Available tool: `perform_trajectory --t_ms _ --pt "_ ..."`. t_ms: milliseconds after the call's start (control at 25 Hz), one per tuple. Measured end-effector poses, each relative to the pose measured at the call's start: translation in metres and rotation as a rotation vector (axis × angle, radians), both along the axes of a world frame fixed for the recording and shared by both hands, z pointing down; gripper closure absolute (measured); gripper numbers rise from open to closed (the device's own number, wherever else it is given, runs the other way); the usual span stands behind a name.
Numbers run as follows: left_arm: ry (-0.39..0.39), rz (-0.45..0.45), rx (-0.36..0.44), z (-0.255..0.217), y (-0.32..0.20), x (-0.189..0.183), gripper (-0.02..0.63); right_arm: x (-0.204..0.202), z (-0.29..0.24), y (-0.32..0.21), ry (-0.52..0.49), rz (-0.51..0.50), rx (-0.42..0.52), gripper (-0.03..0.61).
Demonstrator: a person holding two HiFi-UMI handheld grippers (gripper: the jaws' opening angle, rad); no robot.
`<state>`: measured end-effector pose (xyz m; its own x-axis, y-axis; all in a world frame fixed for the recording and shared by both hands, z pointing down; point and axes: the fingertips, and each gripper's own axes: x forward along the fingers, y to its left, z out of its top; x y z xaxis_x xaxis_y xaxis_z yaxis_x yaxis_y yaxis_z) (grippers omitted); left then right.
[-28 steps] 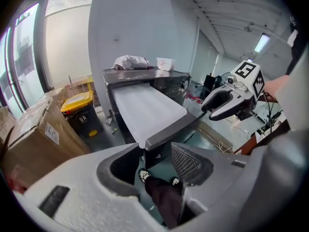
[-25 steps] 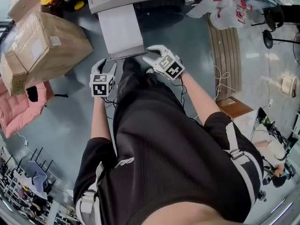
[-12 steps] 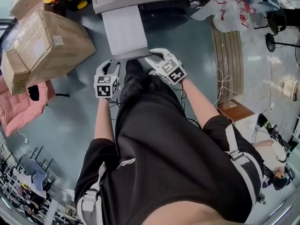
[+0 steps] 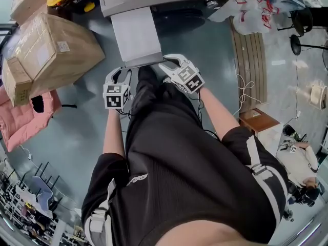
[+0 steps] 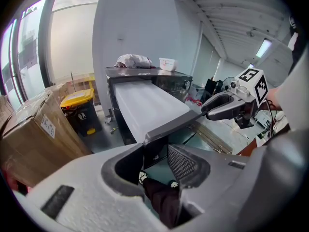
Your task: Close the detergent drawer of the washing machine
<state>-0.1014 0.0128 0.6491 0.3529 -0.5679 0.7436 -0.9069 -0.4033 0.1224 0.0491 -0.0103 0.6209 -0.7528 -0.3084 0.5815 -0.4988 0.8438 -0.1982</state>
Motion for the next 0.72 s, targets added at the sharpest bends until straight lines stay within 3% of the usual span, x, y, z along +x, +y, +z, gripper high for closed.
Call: perform_trajectory --t_ms 160,720 --pt "0.002 0.006 0.004 -0.001 -0.002 0.000 0.453 -0.001 0.005 0.000 0.044 -0.030 0.034 0.446" --pt "0.041 -0.021 0.022 -0.011 -0.002 -0.001 0.456 0.000 -0.007 -0.001 0.019 0.001 0.052 0.457"
